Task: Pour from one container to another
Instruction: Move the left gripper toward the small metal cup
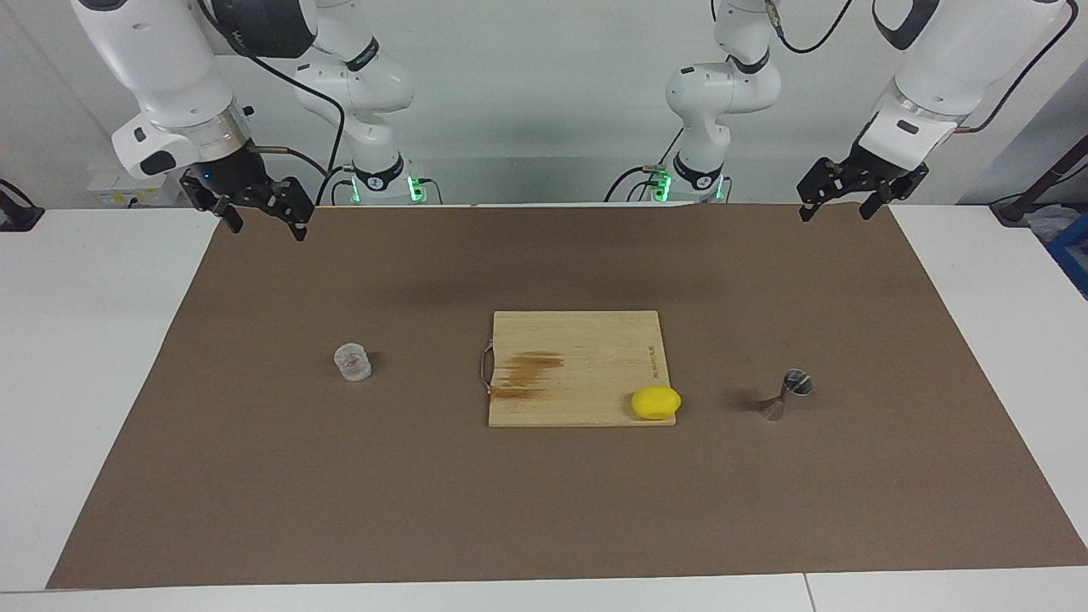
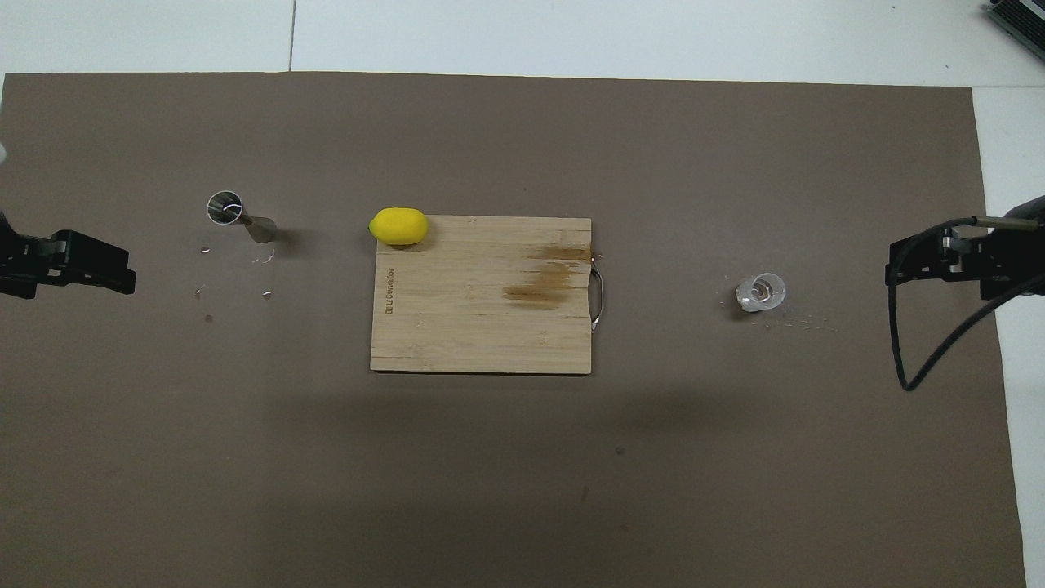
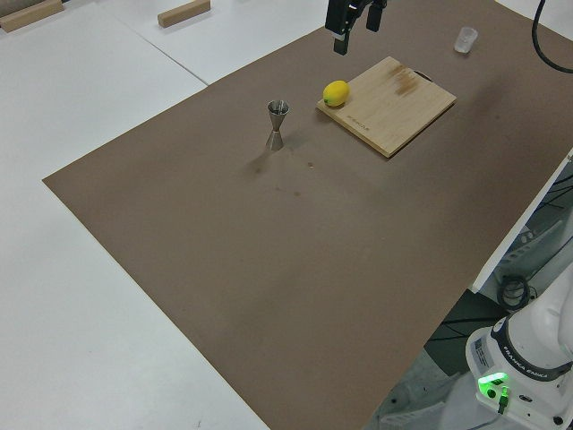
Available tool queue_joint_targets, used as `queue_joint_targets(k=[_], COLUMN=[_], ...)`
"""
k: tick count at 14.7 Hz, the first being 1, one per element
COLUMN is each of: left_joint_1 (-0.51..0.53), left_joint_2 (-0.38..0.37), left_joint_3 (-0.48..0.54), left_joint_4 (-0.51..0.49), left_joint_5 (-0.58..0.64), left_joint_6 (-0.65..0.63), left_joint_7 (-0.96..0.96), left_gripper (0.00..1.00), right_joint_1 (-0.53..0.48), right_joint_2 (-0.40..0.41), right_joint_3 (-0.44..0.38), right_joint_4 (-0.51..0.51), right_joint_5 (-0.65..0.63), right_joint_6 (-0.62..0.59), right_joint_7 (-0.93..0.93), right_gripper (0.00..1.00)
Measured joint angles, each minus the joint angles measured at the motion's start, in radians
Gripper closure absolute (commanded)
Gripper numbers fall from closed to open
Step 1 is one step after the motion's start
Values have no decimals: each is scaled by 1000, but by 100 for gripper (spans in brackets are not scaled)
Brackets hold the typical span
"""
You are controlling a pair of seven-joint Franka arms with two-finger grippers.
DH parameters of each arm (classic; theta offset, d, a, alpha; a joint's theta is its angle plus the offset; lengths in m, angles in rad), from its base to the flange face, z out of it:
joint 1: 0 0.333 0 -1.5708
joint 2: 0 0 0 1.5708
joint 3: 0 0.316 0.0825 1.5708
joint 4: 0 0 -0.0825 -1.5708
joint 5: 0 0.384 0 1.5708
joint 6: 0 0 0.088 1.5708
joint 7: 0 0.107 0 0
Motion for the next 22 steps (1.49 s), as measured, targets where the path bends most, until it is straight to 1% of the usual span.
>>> queue_joint_targets(k=[13, 18, 20, 22], left_joint_1=[-1, -1, 2, 15], left_joint_2=[-2, 0, 12, 48], left_joint_3=[-8, -11, -3, 3], left_joint_4=[0, -20, -36, -40], left_joint_5=[-6, -10, -38, -61], left_joint_6=[5, 51, 61, 66], left_joint_7=[0, 0, 0, 0], left_gripper=[0, 0, 0, 0], right_joint_1=[0, 0, 0, 0], right_joint_2=[0, 0, 0, 0], right_joint_3=[0, 0, 0, 0], right_joint_4=[-1, -1, -1, -1], right_joint_5=[0, 0, 0, 0], right_joint_6=[0, 0, 0, 0], right_joint_7=[0, 0, 0, 0], right_gripper=[0, 0, 0, 0])
